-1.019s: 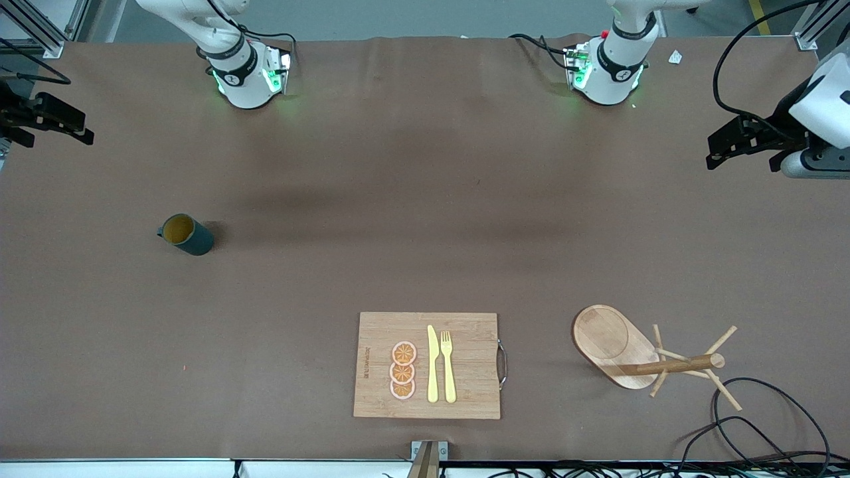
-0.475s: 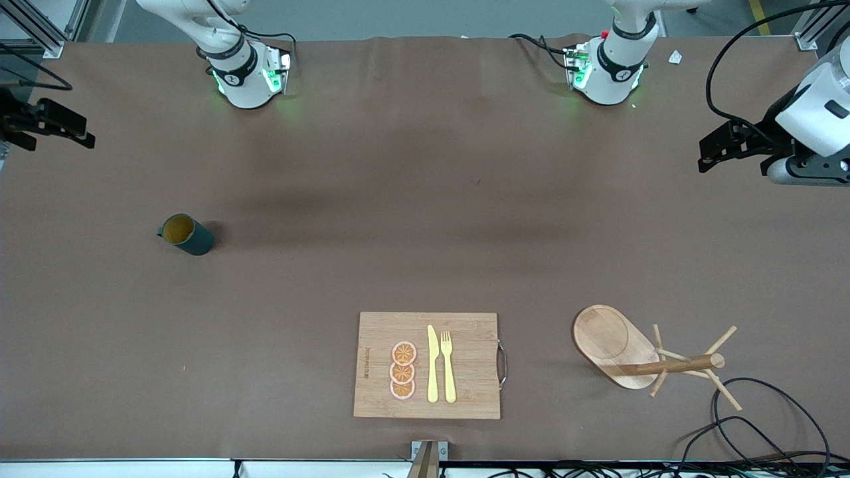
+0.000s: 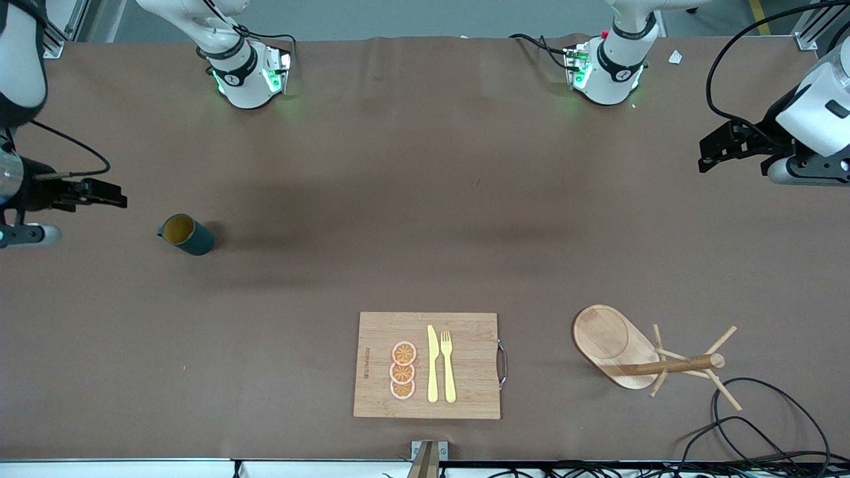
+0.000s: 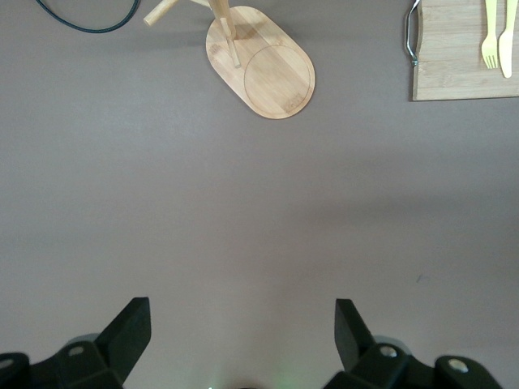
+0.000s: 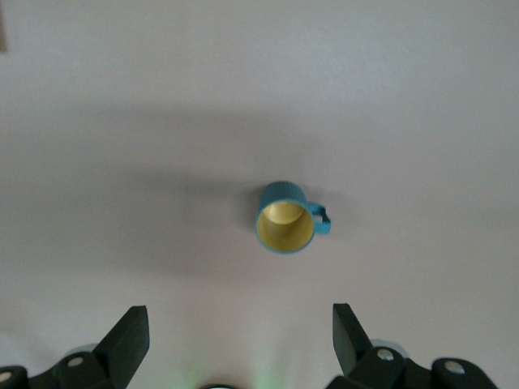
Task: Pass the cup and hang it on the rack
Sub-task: 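Reach the right gripper to the teal mug's side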
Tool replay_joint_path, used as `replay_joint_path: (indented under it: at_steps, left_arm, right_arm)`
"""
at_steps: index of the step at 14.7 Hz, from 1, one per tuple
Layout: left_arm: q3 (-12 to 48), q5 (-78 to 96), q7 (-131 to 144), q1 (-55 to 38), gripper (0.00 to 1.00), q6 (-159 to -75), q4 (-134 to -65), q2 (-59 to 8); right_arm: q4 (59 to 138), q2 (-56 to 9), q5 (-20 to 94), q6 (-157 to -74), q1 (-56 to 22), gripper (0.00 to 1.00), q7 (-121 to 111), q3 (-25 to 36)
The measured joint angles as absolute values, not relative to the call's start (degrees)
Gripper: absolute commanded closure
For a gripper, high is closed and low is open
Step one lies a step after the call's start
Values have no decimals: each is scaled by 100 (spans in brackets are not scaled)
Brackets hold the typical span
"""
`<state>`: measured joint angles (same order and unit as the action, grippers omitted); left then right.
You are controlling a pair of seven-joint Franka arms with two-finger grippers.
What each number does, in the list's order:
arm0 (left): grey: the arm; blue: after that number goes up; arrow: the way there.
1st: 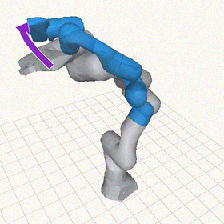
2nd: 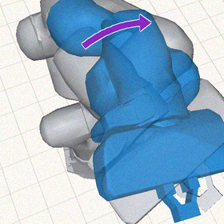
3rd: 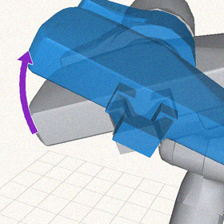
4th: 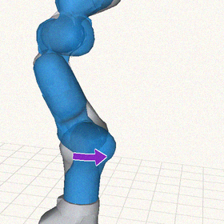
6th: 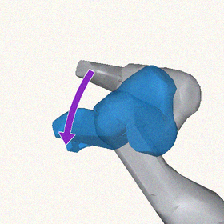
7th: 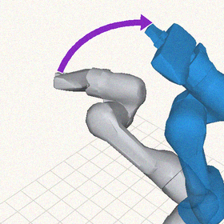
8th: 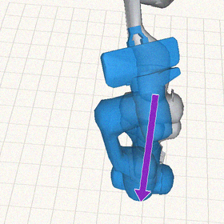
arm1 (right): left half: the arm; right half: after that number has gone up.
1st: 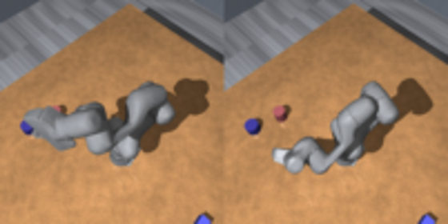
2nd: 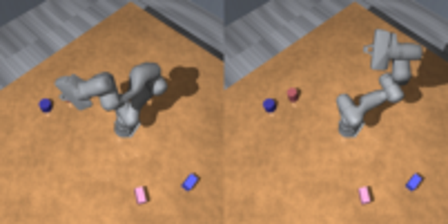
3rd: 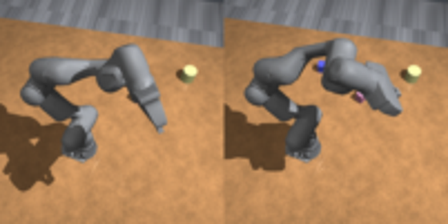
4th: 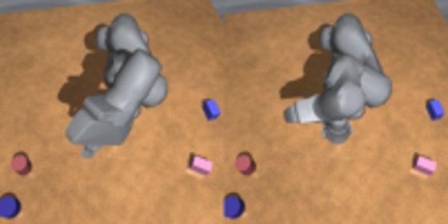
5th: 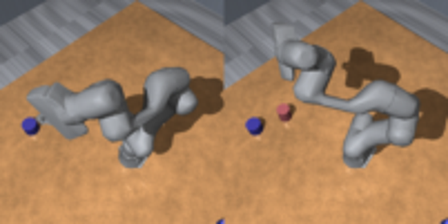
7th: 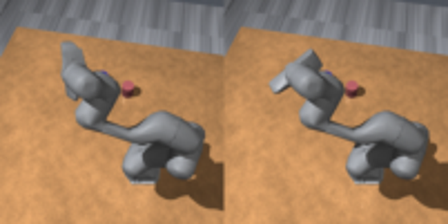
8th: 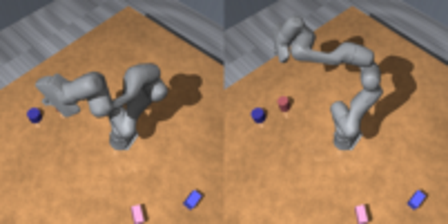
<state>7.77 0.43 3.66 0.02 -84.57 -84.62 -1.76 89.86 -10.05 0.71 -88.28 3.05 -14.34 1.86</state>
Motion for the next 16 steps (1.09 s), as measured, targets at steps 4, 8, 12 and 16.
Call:
replay_joint_path:
  at_steps: [4, 8, 12, 16]
  left_arm:
    - [776, 43, 366, 5, 0, -8453, -8452, -162]
    - [770, 43, 366, 28, 0, -8410, -8443, -147]
    - [767, 43, 366, 32, 0, -8405, -8442, -147]
    - [767, 43, 366, 32, 0, -8400, -8439, -141]
  right_arm:
    - [9587, -1147, 71, -9542, 496, 0, -2851, 202]
    - [10702, -1242, 72, -10736, 623, 0, -3792, 208]
    - [11538, -1371, 72, -11714, 833, 0, -4443, 211]
    - [12021, -1601, 72, -12463, 1058, 5, -4877, 213]
